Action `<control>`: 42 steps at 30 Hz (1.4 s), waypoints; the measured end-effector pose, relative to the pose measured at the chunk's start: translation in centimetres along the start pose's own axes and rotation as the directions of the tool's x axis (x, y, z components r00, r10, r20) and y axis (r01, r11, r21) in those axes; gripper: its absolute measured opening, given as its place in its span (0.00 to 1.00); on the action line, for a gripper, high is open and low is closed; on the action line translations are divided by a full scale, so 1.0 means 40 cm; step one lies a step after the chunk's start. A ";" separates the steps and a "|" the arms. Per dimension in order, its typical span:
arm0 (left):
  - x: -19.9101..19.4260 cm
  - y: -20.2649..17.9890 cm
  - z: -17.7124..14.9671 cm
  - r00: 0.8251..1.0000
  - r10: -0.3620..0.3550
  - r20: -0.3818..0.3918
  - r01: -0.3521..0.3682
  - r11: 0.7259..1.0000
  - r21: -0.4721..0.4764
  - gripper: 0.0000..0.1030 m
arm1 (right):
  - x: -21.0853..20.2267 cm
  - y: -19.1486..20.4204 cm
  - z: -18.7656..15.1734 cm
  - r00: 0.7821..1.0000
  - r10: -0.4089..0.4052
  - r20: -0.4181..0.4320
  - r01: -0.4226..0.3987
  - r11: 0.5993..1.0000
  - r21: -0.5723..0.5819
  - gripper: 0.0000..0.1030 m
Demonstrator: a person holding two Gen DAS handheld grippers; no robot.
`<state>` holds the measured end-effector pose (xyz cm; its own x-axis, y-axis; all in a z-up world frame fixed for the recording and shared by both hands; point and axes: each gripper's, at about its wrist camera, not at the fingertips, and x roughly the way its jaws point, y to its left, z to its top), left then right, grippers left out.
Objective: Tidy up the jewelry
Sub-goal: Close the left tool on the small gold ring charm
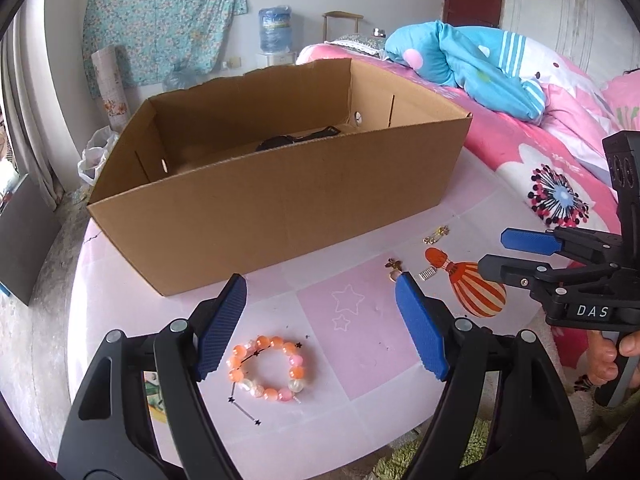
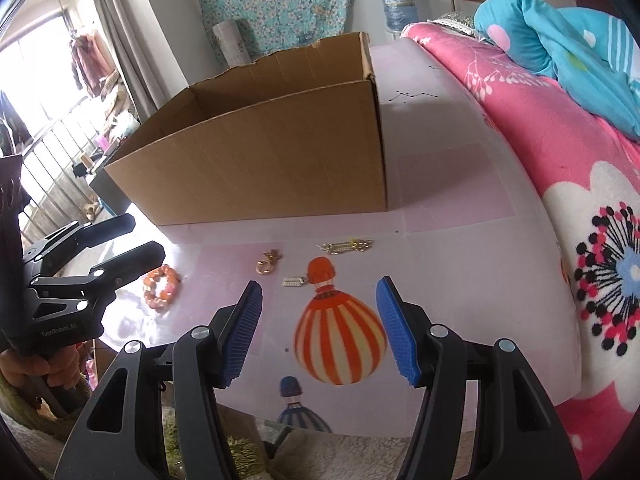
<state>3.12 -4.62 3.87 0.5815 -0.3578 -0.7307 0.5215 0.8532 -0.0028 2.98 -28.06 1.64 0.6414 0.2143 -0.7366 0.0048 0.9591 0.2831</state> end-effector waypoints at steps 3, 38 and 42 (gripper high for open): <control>0.014 -0.012 0.003 1.000 -0.015 -0.003 0.015 1.000 0.014 0.71 | 0.008 -0.009 -0.005 1.000 0.012 -0.001 -0.012 1.000 0.001 0.57; 0.186 -0.138 0.009 0.982 -0.134 -0.135 0.162 0.962 0.222 0.11 | 0.072 0.002 0.003 0.999 -0.015 -0.039 0.013 0.998 -0.055 0.54; 0.186 -0.134 0.007 0.982 -0.136 -0.128 0.161 0.962 0.218 0.11 | 0.072 0.000 0.004 0.999 -0.019 -0.039 0.017 0.998 -0.055 0.54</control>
<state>4.82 -11.96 -1.33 0.4208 -0.4188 -0.8047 0.7321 0.6806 0.0286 4.96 -27.46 -0.37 0.6110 0.2026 -0.7652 -0.0261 0.9713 0.2363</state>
